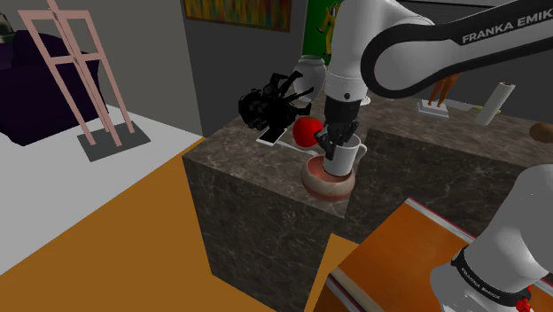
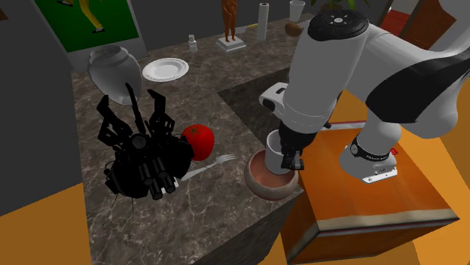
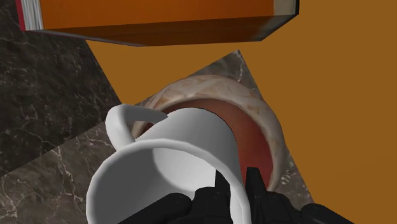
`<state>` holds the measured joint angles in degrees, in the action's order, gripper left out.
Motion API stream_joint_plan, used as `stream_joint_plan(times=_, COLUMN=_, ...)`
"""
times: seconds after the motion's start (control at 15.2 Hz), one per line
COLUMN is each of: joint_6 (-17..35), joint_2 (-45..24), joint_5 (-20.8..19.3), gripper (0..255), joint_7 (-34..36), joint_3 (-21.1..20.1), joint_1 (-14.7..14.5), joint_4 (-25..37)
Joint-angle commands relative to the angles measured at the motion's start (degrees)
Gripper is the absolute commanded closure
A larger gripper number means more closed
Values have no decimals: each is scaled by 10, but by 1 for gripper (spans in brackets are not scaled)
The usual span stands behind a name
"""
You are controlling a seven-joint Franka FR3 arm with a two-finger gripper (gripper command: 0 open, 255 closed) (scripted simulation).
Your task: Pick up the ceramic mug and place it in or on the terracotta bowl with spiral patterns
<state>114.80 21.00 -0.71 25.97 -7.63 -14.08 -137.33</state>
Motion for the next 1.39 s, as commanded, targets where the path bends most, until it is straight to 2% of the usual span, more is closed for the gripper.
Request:
stream_joint_plan(times=0.0, joint_6=1, joint_2=-1, joint_5=0, gripper=255, joint_7=0, joint_3=0, joint_1=0, joint_4=0)
stream_joint_plan(times=0.2, joint_6=1, joint_2=-1, joint_5=0, gripper=255, joint_7=0, joint_3=0, joint_1=0, joint_4=0)
stream_joint_plan(times=0.26, joint_6=1, joint_2=-1, joint_5=0, gripper=0, joint_7=0, joint_3=0, joint_1=0, joint_4=0)
stream_joint_plan(times=0.59, joint_6=1, joint_2=-1, joint_5=0, gripper=0, joint_7=0, joint_3=0, joint_1=0, joint_4=0)
stream_joint_plan(times=0.86, joint_6=-74, joint_2=14, joint_5=2, gripper=0, joint_7=-1, joint_3=0, joint_1=-1, joint_4=61)
stream_joint_plan(times=1.32, joint_6=-74, joint_2=14, joint_5=2, gripper=0, joint_7=-1, joint_3=0, joint_1=-1, joint_4=61)
